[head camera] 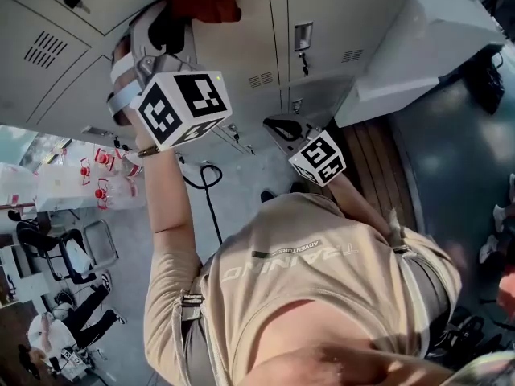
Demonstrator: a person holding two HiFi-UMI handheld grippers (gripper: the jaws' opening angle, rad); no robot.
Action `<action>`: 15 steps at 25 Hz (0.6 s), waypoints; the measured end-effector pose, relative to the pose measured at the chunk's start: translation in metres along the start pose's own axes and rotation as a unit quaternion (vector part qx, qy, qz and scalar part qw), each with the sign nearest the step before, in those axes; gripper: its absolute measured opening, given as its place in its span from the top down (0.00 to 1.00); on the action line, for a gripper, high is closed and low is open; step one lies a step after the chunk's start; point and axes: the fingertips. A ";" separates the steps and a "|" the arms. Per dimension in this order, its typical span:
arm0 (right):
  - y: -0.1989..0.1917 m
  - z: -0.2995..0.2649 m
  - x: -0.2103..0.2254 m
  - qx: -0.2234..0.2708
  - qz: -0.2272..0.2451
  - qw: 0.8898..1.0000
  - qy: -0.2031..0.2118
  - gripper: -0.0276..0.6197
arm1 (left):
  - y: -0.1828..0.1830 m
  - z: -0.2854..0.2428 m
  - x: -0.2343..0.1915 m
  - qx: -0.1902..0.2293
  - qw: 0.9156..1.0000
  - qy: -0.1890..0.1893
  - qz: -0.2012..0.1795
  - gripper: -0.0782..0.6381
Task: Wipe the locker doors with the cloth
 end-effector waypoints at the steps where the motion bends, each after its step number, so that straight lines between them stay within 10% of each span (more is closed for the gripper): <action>1: -0.001 0.000 0.002 0.000 -0.001 1.000 -0.001 0.93 | -0.001 -0.003 0.006 0.000 1.000 -0.001 -0.002 0.77; 15: -0.011 -0.013 0.013 -0.018 -0.011 1.000 0.001 0.93 | -0.055 0.003 0.140 -0.038 0.990 -0.127 0.044 0.77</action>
Point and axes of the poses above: the fingertips, and each gripper's own axes: z backward along the fingers, x to its right, y out of its top, and after that the axes turned 6 degrees about y, right-handed
